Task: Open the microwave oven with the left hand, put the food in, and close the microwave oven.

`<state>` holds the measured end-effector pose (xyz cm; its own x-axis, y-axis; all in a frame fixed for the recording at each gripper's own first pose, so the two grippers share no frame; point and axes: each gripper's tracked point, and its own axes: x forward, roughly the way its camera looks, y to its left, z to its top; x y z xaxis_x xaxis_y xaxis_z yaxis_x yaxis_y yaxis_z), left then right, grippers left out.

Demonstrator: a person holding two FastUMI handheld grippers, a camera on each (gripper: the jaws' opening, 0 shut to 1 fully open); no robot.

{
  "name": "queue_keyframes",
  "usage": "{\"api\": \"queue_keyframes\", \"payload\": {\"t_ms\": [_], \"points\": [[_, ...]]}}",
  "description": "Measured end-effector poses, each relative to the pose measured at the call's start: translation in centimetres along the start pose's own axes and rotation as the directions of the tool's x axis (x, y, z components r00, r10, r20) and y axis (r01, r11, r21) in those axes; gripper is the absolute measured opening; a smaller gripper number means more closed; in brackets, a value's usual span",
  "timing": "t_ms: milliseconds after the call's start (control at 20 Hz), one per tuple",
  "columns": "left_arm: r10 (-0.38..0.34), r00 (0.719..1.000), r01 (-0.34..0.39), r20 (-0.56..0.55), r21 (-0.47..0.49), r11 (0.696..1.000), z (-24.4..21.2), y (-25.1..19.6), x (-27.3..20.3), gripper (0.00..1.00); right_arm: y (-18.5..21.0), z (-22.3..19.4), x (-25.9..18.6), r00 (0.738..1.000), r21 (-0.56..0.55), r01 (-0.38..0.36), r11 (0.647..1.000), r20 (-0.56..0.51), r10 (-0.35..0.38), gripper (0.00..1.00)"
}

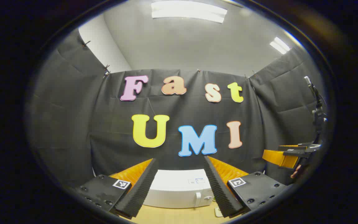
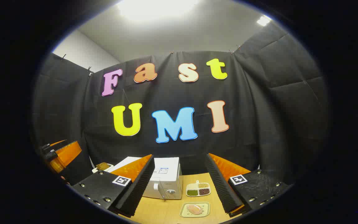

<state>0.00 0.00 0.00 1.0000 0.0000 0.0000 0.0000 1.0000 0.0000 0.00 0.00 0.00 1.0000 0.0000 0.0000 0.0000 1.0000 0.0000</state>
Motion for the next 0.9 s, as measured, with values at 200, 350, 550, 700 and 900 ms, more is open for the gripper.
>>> {"api": "queue_keyframes", "payload": {"t_ms": [200,350,550,700,900], "points": [[-0.025,1.0,0.025,-0.001,0.002,1.0,-0.1,-0.1,0.2,0.98,0.2,0.1,-0.5,1.0,-0.015,0.022,1.0,0.003,-0.022,0.99],[-0.057,0.998,0.057,-0.002,-0.008,0.998,0.0,-0.2,0.0,0.97,0.7,-0.3,-1.2,0.999,-0.021,0.035,0.999,-0.007,-0.035,0.99],[-0.098,0.995,0.098,-0.005,-0.007,0.995,-0.2,0.2,-0.1,0.98,1.4,-1.0,-2.1,0.999,-0.019,0.05,0.999,-0.02,-0.05,0.99],[-0.115,0.993,0.115,-0.008,-0.016,0.993,-0.8,1.1,-0.7,0.98,1.8,-1.2,-2.7,0.997,-0.04,0.069,0.997,-0.021,-0.07,0.99],[-0.138,0.99,0.137,-0.021,-0.038,0.99,-2.0,1.3,-0.5,0.99,1.9,-1.6,-2.8,0.996,-0.052,0.083,0.995,-0.019,-0.085,0.99]]}}
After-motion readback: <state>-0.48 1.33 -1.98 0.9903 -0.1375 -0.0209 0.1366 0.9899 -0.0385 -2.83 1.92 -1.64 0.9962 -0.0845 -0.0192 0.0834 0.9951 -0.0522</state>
